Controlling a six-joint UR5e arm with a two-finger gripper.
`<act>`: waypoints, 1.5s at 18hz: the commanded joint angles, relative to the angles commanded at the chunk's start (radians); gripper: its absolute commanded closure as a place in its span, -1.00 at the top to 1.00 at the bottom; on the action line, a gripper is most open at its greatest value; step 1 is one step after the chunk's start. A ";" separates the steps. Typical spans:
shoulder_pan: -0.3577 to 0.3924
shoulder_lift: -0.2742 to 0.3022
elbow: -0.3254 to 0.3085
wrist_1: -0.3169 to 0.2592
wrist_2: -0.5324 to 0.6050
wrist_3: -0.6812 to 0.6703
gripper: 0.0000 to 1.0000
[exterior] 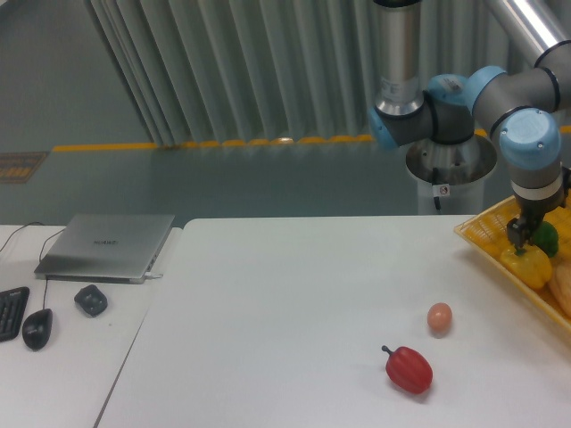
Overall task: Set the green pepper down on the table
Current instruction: 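Position the gripper over the green pepper inside the basket, then close the gripper on the green pepper's stem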
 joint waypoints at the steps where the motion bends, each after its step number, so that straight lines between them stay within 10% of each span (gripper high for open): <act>1: 0.000 0.002 -0.006 0.000 0.000 0.000 1.00; 27: 0.113 0.003 0.003 -0.066 -0.012 0.032 1.00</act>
